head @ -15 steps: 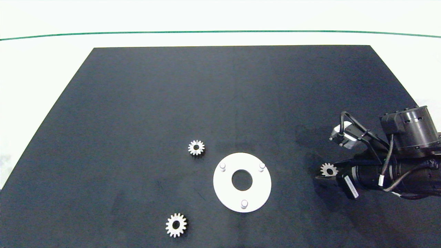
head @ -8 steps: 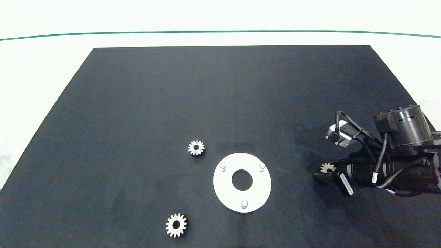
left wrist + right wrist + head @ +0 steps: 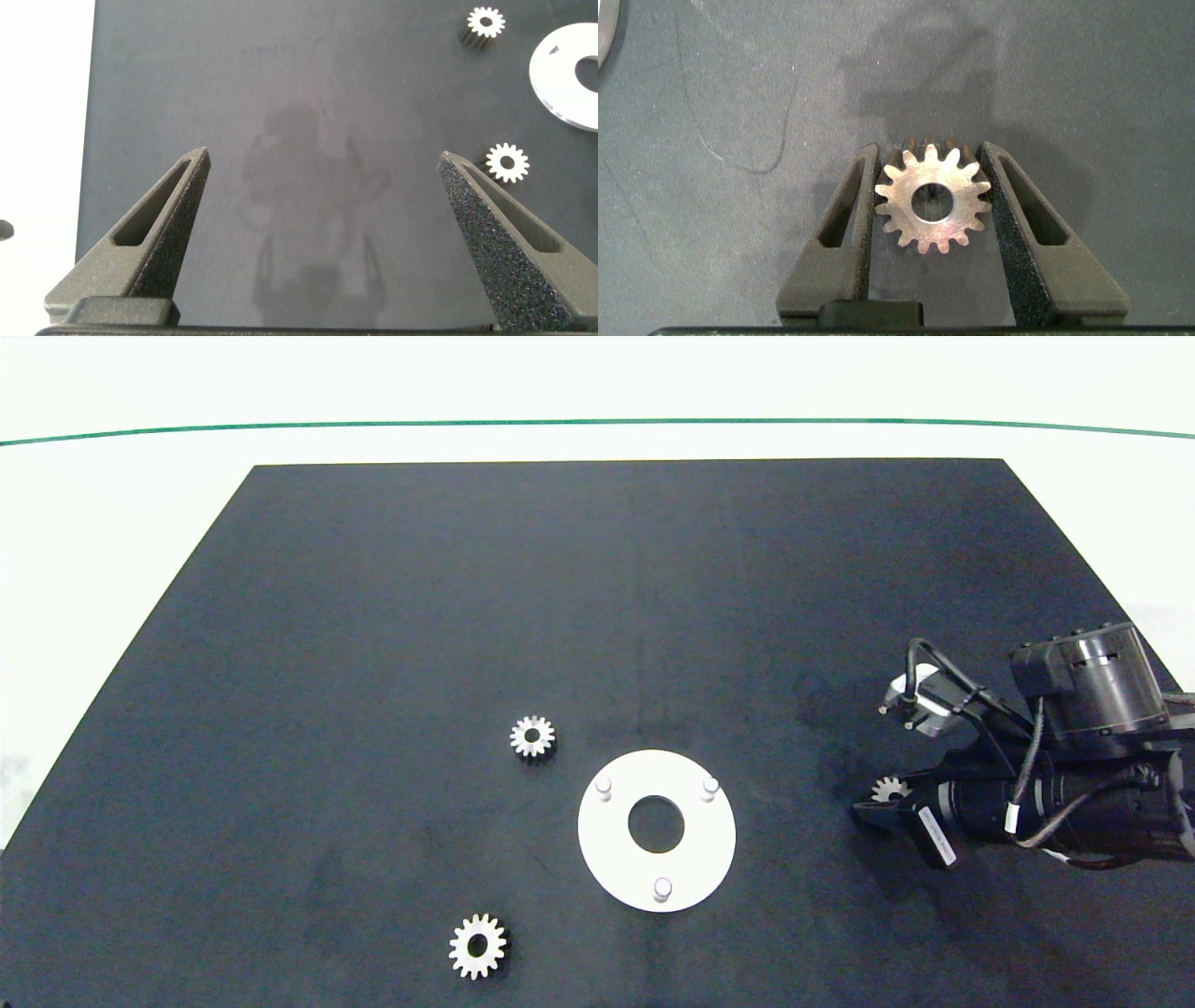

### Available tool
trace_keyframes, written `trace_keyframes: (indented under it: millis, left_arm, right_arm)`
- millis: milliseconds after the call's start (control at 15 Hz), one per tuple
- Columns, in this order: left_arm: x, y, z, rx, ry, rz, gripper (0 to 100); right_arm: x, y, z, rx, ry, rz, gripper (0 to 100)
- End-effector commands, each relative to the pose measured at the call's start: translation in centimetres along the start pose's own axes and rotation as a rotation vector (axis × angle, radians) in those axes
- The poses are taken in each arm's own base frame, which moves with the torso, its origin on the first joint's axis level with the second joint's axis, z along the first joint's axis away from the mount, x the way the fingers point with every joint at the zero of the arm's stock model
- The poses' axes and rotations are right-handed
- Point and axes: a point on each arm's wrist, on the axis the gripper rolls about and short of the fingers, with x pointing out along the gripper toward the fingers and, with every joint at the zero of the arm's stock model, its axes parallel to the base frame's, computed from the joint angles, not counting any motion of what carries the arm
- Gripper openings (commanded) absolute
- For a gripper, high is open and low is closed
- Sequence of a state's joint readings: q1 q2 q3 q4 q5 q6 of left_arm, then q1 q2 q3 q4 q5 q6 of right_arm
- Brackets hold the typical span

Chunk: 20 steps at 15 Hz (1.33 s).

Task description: Install three planetary gears onto the carrier pins

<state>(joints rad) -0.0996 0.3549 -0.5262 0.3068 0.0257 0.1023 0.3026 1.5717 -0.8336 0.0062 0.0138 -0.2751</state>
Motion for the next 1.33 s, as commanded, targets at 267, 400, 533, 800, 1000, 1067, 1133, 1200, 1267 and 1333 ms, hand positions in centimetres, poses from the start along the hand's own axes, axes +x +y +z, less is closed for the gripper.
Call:
trace_keyframes:
  millis: [267, 400, 533, 800, 1000, 1067, 1133, 1200, 1267, 1333]
  left_arm:
    - [0.0, 0.0, -0.1, 0.001, 0.003, 0.0, 100]
    - [0.0, 0.0, -0.2, 0.001, 0.007, -0.001, 100]
    - [0.1, 0.0, -0.2, 0.001, 0.009, -0.001, 100]
    - [0.1, 0.0, -0.2, 0.001, 0.01, -0.001, 100]
    - [0.2, 0.0, -0.3, 0.001, 0.015, -0.003, 100]
    - [0.2, 0.0, -0.4, 0.002, 0.018, -0.003, 100]
    - [0.2, 0.0, -0.4, 0.002, 0.018, -0.003, 100]
    - [0.2, 0.0, -0.4, 0.001, 0.019, -0.003, 100]
    - [0.2, 0.0, -0.3, 0.001, 0.017, -0.005, 100]
    - [0.2, 0.0, -0.2, 0.002, 0.016, -0.003, 100]
  right_arm:
    - [-0.4, 0.1, -0.2, -0.003, -0.003, 0.0, 23]
    - [-0.7, 0.1, -0.2, -0.003, -0.009, -0.002, 19]
    - [-0.8, 0.0, -0.1, -0.002, -0.013, -0.006, 14]
    - [-1.0, 0.1, 0.2, -0.006, -0.028, -0.008, 7]
    - [-3.1, 0.4, 1.4, -0.025, -0.08, -0.005, 7]
    - [-4.3, 0.7, 2.0, -0.038, -0.084, 0.011, 7]
    - [-5.6, 1.1, 2.6, -0.053, -0.084, 0.029, 7]
    - [-6.9, 1.8, 3.2, -0.078, -0.094, 0.058, 7]
    - [-7.4, 2.6, 3.8, -0.103, -0.111, 0.064, 7]
    - [-7.5, 3.0, 4.0, -0.115, -0.116, 0.055, 7]
